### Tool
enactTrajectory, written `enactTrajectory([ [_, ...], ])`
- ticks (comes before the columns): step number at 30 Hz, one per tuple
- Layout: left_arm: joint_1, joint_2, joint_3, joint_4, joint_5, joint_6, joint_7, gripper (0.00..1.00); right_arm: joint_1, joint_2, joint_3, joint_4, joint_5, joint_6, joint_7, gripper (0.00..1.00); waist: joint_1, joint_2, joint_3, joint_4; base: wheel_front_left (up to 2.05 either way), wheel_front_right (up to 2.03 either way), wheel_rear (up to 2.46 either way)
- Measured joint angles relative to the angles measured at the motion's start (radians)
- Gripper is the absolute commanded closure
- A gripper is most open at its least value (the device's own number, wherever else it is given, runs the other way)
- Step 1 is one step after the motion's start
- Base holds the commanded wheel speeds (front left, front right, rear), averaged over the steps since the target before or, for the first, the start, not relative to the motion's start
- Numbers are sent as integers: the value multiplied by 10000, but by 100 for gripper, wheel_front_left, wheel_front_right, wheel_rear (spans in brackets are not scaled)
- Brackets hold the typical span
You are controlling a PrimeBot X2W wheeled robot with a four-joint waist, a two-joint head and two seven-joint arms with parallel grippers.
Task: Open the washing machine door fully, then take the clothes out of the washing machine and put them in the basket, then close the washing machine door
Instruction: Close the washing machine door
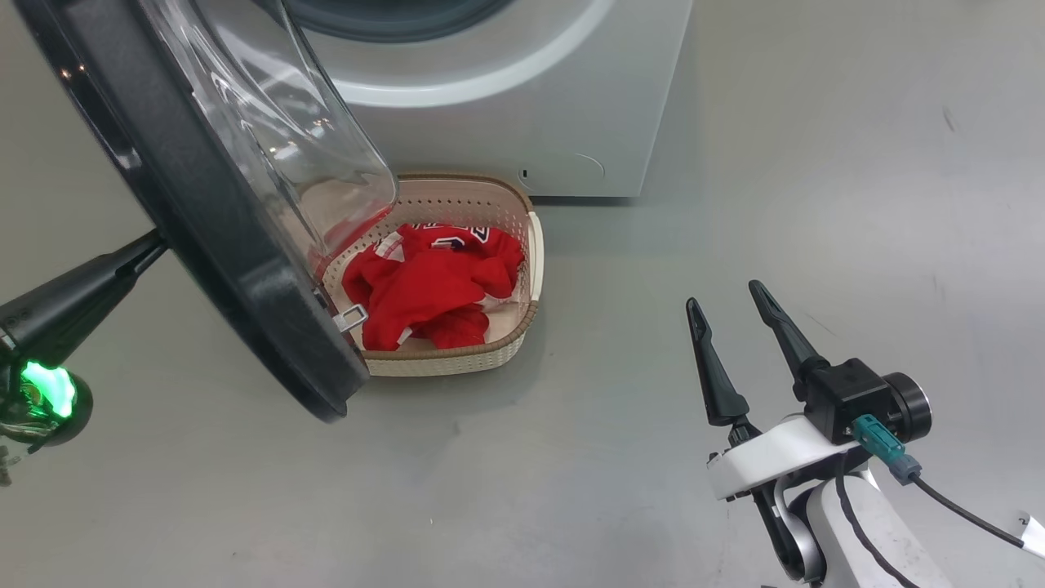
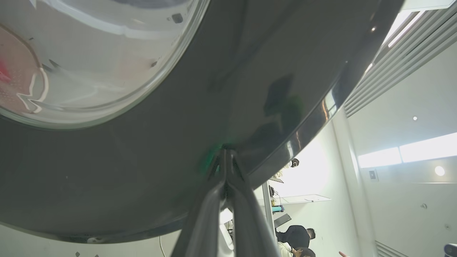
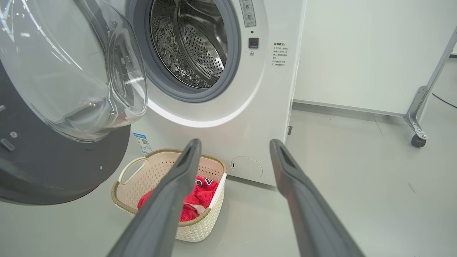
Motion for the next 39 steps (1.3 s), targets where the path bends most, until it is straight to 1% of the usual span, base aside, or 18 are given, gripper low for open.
enactTrajectory([
  [6,-4,-38,-188,-370,0,136,48,100,-54,44,52,33,100,-4,-2,0,0,0,103,-493,0,0,0],
  [15,-66,-207,-393,-752,-31,477,33,100,-168,82,140,48,211,-10,-13,0,0,0,313,-1226,0,0,0],
  [26,-821,-301,-520,-1151,-27,840,-322,100,-619,128,301,-42,382,-10,-17,0,0,0,892,-2055,0,0,0],
  [39,-1904,-349,-890,-1011,251,1058,-775,100,-978,142,347,-291,571,-79,-90,0,0,0,1567,-2868,0,0,0],
])
